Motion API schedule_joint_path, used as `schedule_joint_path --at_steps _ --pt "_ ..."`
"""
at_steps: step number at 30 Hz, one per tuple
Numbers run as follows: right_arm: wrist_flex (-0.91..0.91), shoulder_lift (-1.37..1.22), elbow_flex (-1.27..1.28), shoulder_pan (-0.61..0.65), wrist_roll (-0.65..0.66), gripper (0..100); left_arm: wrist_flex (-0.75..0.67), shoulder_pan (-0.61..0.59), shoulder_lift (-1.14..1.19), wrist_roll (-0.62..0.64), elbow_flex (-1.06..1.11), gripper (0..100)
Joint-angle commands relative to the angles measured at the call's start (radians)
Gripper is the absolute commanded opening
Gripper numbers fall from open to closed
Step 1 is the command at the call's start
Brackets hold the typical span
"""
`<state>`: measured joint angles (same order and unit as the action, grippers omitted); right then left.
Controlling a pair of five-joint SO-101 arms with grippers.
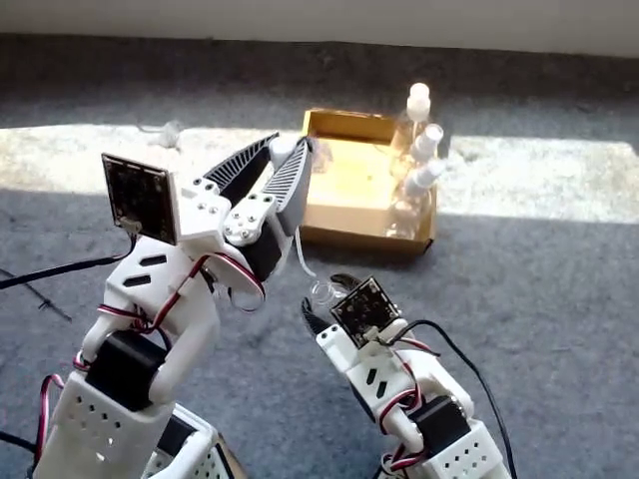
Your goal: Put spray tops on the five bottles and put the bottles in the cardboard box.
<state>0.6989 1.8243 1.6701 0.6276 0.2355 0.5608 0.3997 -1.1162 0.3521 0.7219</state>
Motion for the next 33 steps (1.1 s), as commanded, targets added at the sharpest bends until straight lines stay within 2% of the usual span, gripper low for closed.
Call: schedule_joint_path --at_steps 1,11,20,23,33 --pt "-0.05 0.016 0.021 0.007 -0.009 0.4 -0.043 0.018 -0.001 0.009 0.002 0" --pt "-0.05 0.016 0.022 0.002 -0.009 0.4 -0.046 0.021 -0.001 0.012 0.105 0" --pt "-0.05 0.016 0.019 0.001 -0.046 0.4 -0.043 0.185 -0.001 0.011 0.205 0" --pt "-0.051 0.016 0.018 -0.016 -0.132 0.4 -0.043 0.185 -0.001 0.011 0.254 0" --pt "-0.051 0.016 0.013 -0.059 -0.144 0.5 -0.043 0.185 -0.001 0.009 0.317 0"
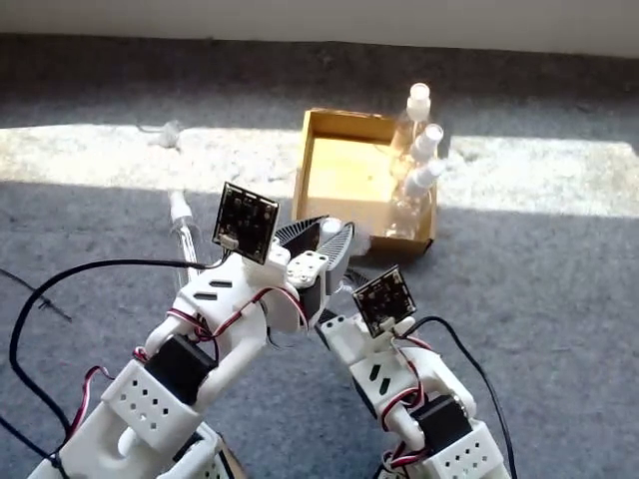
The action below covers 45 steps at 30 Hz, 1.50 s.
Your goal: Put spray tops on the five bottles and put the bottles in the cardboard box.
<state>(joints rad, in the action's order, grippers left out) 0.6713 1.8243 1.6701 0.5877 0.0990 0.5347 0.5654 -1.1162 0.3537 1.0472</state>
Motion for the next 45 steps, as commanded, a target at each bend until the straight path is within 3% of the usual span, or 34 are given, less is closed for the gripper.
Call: schedule_joint_path --at_steps 1,8,14,19,24,30,34,37,45 --pt "-0.024 0.016 0.004 -0.019 -0.008 0.5 -0.015 0.019 -0.001 0.008 -0.007 0" --pt "-0.024 0.016 -0.071 -0.021 -0.008 0.5 -0.017 0.058 -0.001 0.006 0.045 0" --pt "-0.024 0.016 -0.097 -0.125 -0.011 0.5 -0.018 0.084 -0.001 0.005 0.068 0" --pt "-0.024 0.016 -0.147 -0.157 -0.141 0.5 -0.018 0.084 0.001 0.003 0.071 0" --pt "-0.019 0.016 -0.156 -0.116 -0.138 0.5 -0.02 0.088 0.001 -0.038 0.097 0" --pt "-0.018 0.016 -0.159 -0.002 0.051 0.5 -0.017 0.067 0.001 -0.089 0.076 1" --pt "-0.019 0.016 -0.16 -0.002 0.049 0.5 -0.005 0.064 -0.007 -0.118 0.036 13" --pt "-0.024 0.016 -0.156 -0.002 0.049 0.5 0.081 0.062 -0.019 -0.17 -0.019 22" --pt "-0.062 0.016 -0.15 -0.074 0.048 0.5 0.218 0.041 -0.245 -0.173 -0.054 23"
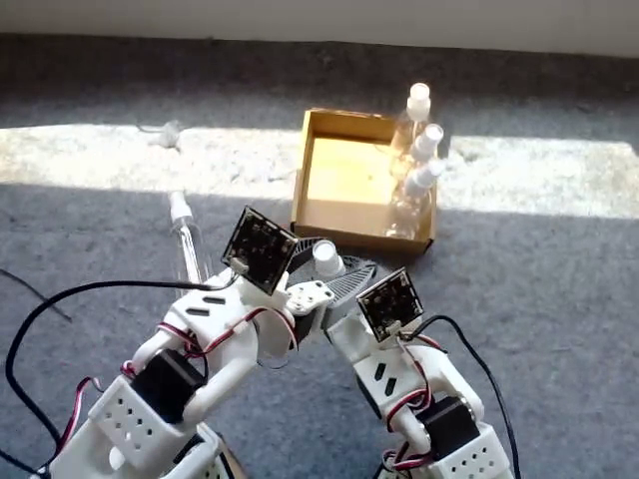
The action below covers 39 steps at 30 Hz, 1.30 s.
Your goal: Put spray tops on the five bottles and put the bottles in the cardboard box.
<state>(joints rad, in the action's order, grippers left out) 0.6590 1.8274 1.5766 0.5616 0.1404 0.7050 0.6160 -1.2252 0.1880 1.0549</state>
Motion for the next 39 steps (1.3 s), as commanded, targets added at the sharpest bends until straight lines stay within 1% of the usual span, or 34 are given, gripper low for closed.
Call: schedule_joint_path --at_steps 1,3,5,9,12,18,21,28,31,36,39 --pt "-0.058 0.013 -0.044 -0.059 0.006 0.5 0.058 -0.01 -0.18 -0.008 -0.062 23" --pt "-0.062 0.013 -0.021 -0.065 0.006 0.5 0.075 -0.012 -0.257 -0.011 -0.062 23" --pt "-0.062 0.013 -0.008 -0.065 0.006 0.5 0.072 -0.053 -0.312 -0.018 -0.054 23" --pt "-0.062 0.013 -0.007 -0.065 0.006 0.5 0.061 -0.182 -0.302 -0.031 -0.054 23" --pt "-0.062 0.013 -0.007 -0.064 0.006 0.5 0.005 -0.217 -0.248 -0.031 -0.048 23" --pt "-0.062 0.013 -0.007 -0.064 0.006 0.5 -0.04 -0.216 -0.105 -0.031 -0.05 23" --pt "-0.062 0.013 -0.007 -0.064 0.006 0.5 -0.041 -0.213 -0.073 -0.031 -0.05 23" --pt "-0.061 0.013 -0.007 -0.068 0.006 0.5 -0.035 -0.117 -0.019 -0.044 -0.048 23" --pt "-0.061 0.013 -0.01 -0.068 0.006 0.5 -0.035 -0.094 0.024 -0.107 -0.05 23" --pt "-0.061 0.013 -0.012 -0.07 0.006 0.5 -0.037 -0.11 0.039 -0.118 -0.073 23" --pt "-0.061 0.013 -0.015 -0.074 0.006 0.5 -0.031 -0.182 -0.035 -0.117 -0.117 23"
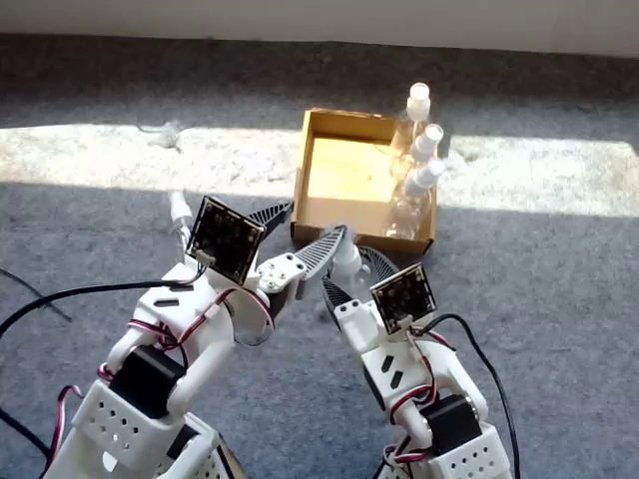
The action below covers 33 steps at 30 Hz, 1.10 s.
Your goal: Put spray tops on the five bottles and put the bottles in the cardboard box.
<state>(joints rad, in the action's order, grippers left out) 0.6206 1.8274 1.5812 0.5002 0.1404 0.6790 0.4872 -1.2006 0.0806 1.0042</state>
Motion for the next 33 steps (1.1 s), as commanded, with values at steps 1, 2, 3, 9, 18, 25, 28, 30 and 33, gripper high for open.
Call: schedule_joint_path --at_steps 1,2,3,9,18,25,28,30,33 --pt "-0.022 0.013 -0.019 -0.022 0.006 0.5 0.012 -0.079 -0.096 -0.009 -0.081 23" --pt "-0.022 0.013 -0.019 -0.035 0.006 0.5 0.041 -0.105 -0.136 -0.009 -0.093 23" --pt "-0.024 0.013 -0.022 -0.047 0.006 0.5 0.077 -0.128 -0.179 -0.009 -0.102 23" --pt "-0.067 -0.007 -0.105 -0.081 0.008 0.5 0.265 -0.24 -0.41 -0.011 -0.062 23" --pt "-0.243 -0.512 -0.438 -0.081 0.009 0.5 0.221 -0.317 -0.567 -0.012 0.318 23" --pt "-0.24 -0.888 -0.773 -0.041 -0.195 0.5 0.252 -0.229 -0.611 -0.048 0.325 23" --pt "-0.239 -0.911 -0.846 0.007 -0.255 0.5 0.253 -0.171 -0.611 -0.084 0.331 28" --pt "-0.199 -0.911 -0.837 0.054 -0.258 0.5 0.249 -0.162 -0.611 -0.089 0.331 29" --pt "-0.119 -0.909 -0.831 0.12 -0.259 0.5 0.238 -0.156 -0.611 -0.091 0.331 29"
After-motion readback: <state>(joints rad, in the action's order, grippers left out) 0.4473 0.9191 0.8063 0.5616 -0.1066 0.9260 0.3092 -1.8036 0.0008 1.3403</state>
